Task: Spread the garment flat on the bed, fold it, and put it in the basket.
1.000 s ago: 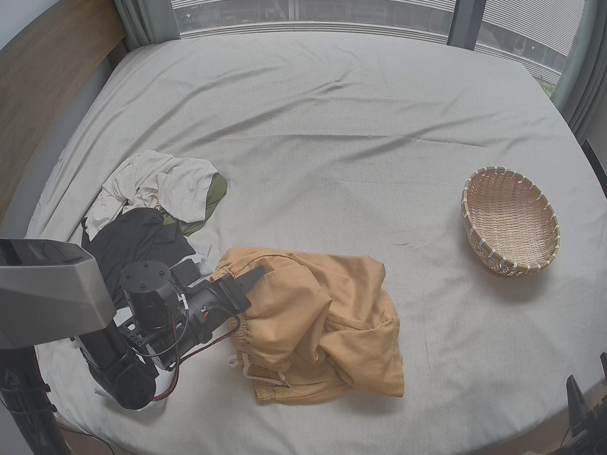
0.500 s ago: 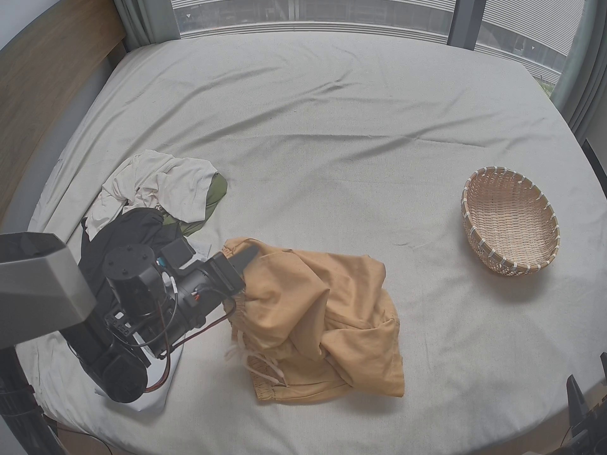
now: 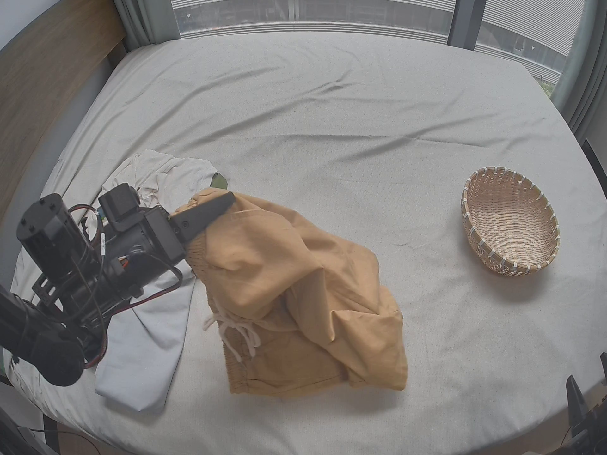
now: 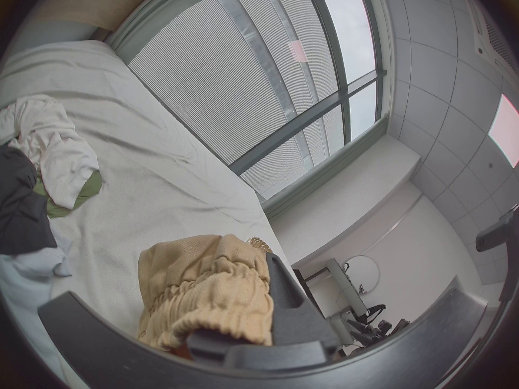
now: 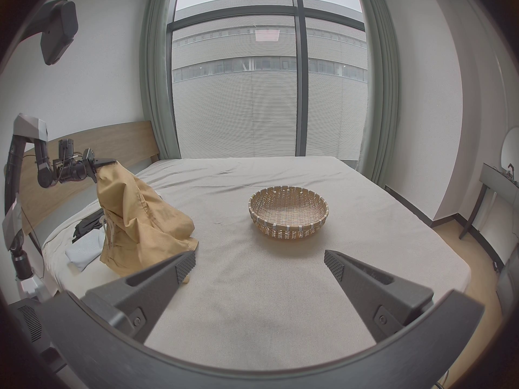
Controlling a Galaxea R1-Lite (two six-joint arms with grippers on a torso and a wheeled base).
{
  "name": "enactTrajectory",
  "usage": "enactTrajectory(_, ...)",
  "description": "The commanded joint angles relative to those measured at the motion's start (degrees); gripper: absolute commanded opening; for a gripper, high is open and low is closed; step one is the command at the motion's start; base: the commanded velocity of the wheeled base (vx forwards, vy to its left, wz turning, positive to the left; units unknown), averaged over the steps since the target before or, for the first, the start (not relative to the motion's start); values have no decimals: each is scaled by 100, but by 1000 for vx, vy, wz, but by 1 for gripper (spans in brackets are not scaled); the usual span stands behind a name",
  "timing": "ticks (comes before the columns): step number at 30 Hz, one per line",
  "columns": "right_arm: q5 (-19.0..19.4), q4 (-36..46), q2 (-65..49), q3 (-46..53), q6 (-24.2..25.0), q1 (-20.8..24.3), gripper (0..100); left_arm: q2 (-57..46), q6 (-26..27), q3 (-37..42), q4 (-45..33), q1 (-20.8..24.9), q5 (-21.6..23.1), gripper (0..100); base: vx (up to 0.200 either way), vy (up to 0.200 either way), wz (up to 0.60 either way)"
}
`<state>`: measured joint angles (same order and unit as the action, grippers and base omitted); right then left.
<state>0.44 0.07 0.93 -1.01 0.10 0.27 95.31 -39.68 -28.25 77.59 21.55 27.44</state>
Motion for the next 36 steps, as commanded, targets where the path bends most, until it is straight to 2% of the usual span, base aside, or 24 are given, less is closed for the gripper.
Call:
enactTrajectory(1,18,37,-84,84,-27,-9,100,-504,347,21,-368,-46,77,0,0,0,0)
enactTrajectory(5,18,37,-93,84,-27,-9,100,-381,822,109,-500,218,77,0,0,0,0)
enactTrajectory(10,18,37,-93,84,-27,-9,100,-223,857,30,-491,332,33,0,0,0,0)
enactTrajectory(20,0,-86,-93,101,34,-9,100,-188,857,-111,-447,235,-72,0,0,0,0)
enactTrajectory(26,44,-280,-14,-611,25,17,100,-188,865,-85,-447,218,-72,0,0,0,0)
enactTrajectory(28,185,-166,531,-945,236,360,100,-188,865,-93,-438,218,-72,0,0,0,0)
enactTrajectory(33,545,-201,1656,-1331,1774,1221,100,-179,865,-102,-438,183,-72,0,0,0,0)
enactTrajectory(34,545,-201,1656,-1331,1774,1221,100,-179,865,-102,-438,183,-72,0,0,0,0)
enactTrajectory(35,686,-245,2166,-1481,2267,1467,100,-170,865,-111,-438,112,-72,0,0,0,0)
enactTrajectory(36,756,-306,2368,-1534,2407,1582,100,-153,865,-111,-429,95,-72,0,0,0,0)
